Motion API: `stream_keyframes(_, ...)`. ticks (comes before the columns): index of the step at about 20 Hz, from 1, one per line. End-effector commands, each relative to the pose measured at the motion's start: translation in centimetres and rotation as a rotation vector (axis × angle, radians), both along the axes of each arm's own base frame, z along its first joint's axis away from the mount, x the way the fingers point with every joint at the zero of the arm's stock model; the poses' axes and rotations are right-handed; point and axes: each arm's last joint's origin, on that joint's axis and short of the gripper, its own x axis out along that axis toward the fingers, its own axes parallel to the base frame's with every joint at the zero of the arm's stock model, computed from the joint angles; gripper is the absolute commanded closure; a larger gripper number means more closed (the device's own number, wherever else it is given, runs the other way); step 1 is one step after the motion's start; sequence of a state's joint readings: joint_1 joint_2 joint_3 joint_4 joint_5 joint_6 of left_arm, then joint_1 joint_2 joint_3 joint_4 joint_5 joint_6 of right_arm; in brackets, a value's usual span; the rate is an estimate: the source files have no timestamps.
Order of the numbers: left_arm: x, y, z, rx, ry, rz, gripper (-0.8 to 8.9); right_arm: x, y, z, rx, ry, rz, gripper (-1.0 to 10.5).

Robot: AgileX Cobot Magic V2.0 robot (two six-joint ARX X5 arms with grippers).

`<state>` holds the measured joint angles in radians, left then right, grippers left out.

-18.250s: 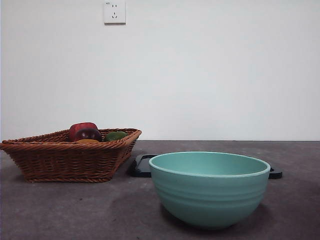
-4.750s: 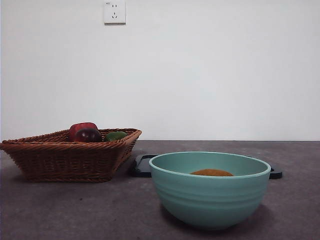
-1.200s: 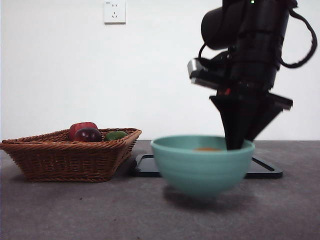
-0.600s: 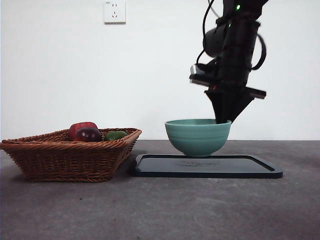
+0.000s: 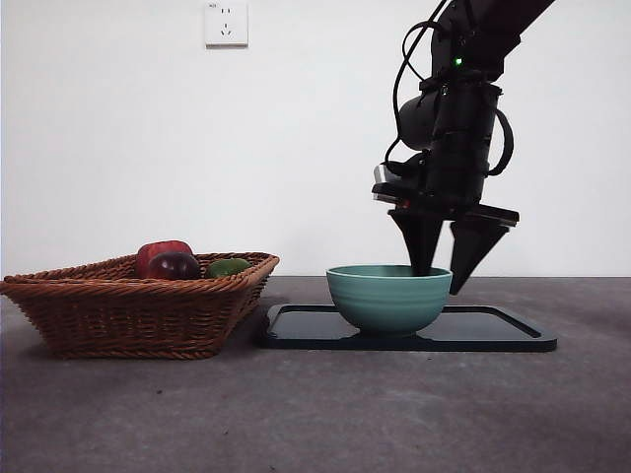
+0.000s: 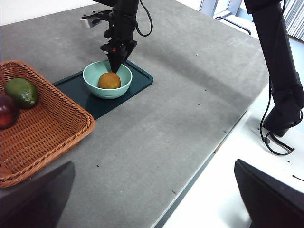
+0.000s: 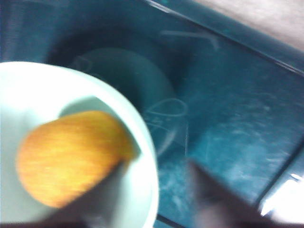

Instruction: Pick up the wifruite, put it on the bowl, pick up the plate, put it on desk

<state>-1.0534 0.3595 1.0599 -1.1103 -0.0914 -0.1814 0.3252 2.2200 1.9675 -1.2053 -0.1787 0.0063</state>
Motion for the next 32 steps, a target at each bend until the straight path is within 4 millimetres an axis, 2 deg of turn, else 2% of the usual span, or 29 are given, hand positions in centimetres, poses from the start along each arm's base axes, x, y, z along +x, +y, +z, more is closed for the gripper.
stream_keyframes(1,0.0,0.1,0.3,-0.012,-0.017,-0.012,1.59,0.8,-0.5,1.7,0.009,-0.036,-0.025,5.2)
stream_keyframes(3,0.0,0.1,0.3,-0.012,-0.017,-0.012,1.59,0.4,-1.3,5.7,0.026,-0.088,-0.043,4.4)
stream_keyframes(6,0.0,0.1,0.3,-0.012,-0.017,-0.012,1.59,-2.3,-2.3,11.7,0.038,-0.203,-0.048,3.9)
stream_keyframes(8,0.0,0.1,0.3,-0.012,-0.017,-0.012,1.58,-5.0,-3.2,15.2,0.027,-0.259,-0.051,3.9)
stream_keyframes(10,0.0,0.1,0.3,-0.012,-0.017,-0.012,1.59,-8.7,-4.2,18.9,0.060,-0.349,-0.050,3.9)
stream_keyframes(13,0.0,0.1,0.3,-0.012,-0.017,-0.012,1.59,-14.3,-5.5,21.4,0.083,-0.410,-0.038,3.9)
stream_keyframes(17,0.0,0.1,0.3,-0.012,-0.017,-0.012,1.59,-21.4,-7.2,21.8,0.102,-0.445,-0.016,3.9)
stream_keyframes(23,0.0,0.0,0.5,-0.034,-0.029,-0.012,1.59,-30.7,-9.6,19.1,0.152,-0.468,-0.004,3.9)
stream_keyframes(28,0.0,0.0,0.5,-0.032,-0.028,-0.012,1.59,-35.6,-11.6,16.3,0.246,-0.606,-0.045,3.9)
stream_keyframes(32,0.0,0.0,0.5,-0.035,-0.030,-0.012,1.59,-38.5,-12.7,14.4,0.301,-0.641,-0.071,3.9)
